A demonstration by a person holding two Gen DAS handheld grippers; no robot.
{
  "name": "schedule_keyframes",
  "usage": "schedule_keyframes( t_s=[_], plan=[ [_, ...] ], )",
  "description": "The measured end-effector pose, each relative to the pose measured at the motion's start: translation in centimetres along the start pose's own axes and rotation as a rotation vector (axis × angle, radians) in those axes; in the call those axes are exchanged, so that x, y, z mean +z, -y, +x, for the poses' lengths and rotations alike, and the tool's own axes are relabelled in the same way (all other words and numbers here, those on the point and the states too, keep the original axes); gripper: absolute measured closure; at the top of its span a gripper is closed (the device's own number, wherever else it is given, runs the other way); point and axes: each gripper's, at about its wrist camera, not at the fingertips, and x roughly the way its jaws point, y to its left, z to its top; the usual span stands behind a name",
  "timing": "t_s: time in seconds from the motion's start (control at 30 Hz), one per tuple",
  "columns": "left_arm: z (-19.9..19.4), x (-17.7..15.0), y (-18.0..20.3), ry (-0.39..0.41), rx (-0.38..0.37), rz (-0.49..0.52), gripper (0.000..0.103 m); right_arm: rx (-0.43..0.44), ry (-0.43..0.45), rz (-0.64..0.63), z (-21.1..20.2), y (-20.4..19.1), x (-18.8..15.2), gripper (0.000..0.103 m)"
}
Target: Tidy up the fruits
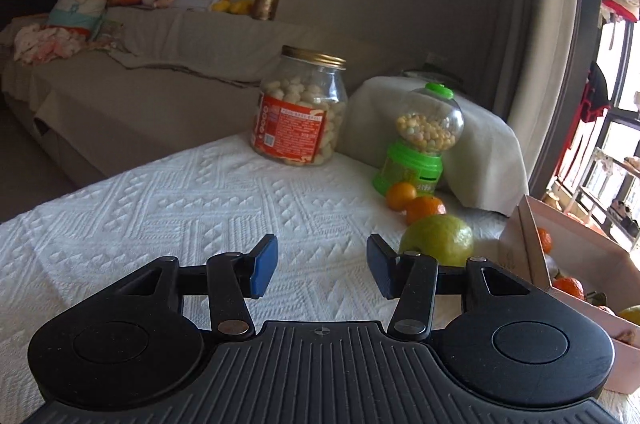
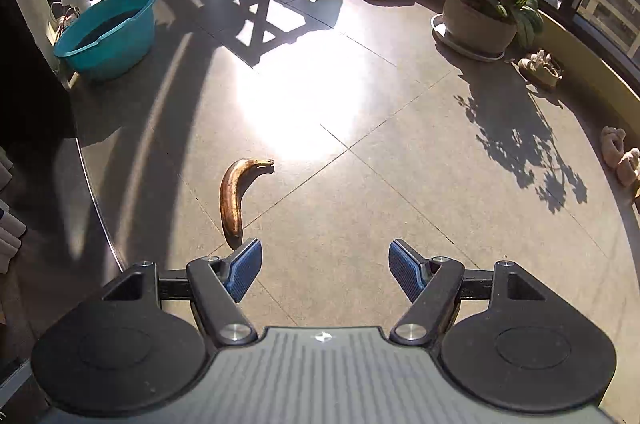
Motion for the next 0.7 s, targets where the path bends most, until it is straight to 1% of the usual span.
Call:
schedule_keyframes(
  t_s=[0.07,0.1,0.17,0.23,0.3,0.33,0.37,0.5,0.63,0.7],
  plan=[
    [0.0,0.0,-0.4,0.006,0.070,-0.033,0.049,0.073,-0.072,0.080,6.8,-1.3,2.1,0.033],
    [0.2,0.0,-0.6,0.001,0.102,-0.048,0.049,0.107,-0.122,0.120,10.9,-1.9,3.0,0.033],
    [1.0,0.0,-0.8,-0.036,0.159,-0.061,0.049,0.161,-0.186,0.148,16.3,-3.2,3.8,0.036],
    [1.2,-0.1,-1.3,-0.049,0.193,-0.094,0.049,0.145,-0.202,0.119,20.9,-4.8,3.8,0.038],
    [0.8,-0.1,-1.5,-0.027,0.215,-0.104,0.049,0.121,-0.232,0.066,25.0,-6.5,3.2,0.039],
    [0.7,-0.2,-1.4,-0.018,0.222,-0.097,0.049,0.122,-0.241,0.044,26.6,-7.3,2.9,0.044],
    [0.6,-0.2,-1.2,-0.013,0.229,-0.087,0.049,0.126,-0.233,0.028,27.9,-8.1,2.6,0.046],
    [0.3,-0.3,0.2,0.012,0.261,-0.018,0.049,0.192,-0.165,0.065,31.3,-9.3,3.6,0.046],
    [0.4,-0.3,1.4,0.025,0.286,0.048,0.049,0.192,-0.176,0.040,33.7,-11.0,3.8,0.046],
    [0.5,-0.3,1.6,0.028,0.295,0.060,0.049,0.171,-0.171,0.010,34.9,-12.1,3.5,0.046]
  ],
)
